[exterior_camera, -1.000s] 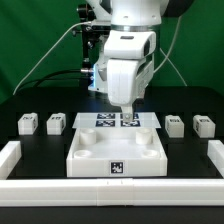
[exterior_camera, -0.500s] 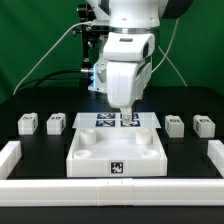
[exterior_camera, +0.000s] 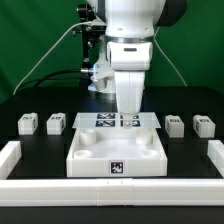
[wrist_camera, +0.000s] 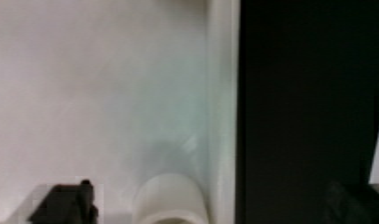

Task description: Assemble one leg

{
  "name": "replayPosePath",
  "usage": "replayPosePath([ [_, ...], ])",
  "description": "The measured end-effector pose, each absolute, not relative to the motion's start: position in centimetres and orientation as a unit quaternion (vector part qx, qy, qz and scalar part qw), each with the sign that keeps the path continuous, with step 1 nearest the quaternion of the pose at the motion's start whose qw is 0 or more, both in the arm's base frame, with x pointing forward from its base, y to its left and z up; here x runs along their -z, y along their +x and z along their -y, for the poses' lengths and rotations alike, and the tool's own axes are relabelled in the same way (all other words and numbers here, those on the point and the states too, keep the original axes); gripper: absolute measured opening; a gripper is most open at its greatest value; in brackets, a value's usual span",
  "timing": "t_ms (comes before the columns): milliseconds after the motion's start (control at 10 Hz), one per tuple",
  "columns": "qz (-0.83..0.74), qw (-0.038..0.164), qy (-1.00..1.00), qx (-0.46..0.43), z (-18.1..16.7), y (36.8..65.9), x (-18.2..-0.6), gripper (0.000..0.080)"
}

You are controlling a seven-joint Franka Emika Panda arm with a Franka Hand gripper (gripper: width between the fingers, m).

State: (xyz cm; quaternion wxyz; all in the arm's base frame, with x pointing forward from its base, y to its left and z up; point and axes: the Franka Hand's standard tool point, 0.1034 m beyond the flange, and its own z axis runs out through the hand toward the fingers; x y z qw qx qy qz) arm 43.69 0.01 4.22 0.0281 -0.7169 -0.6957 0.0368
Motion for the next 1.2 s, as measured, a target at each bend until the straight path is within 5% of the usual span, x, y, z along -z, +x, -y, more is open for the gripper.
replayPosePath([
  [400, 0.693, 0.046, -0.718, -0.047, 0.3, 42.8, -1.5, 0.065],
  [900, 0.688, 0.048, -0.722, -0.049, 0.4, 42.8, -1.3, 0.065],
  [1100, 0.686, 0.048, -0.724, -0.049, 0.4, 42.7, -1.3, 0.0397],
  [1200, 0.686, 0.048, -0.724, -0.05, 0.4, 42.7, -1.3, 0.0397],
])
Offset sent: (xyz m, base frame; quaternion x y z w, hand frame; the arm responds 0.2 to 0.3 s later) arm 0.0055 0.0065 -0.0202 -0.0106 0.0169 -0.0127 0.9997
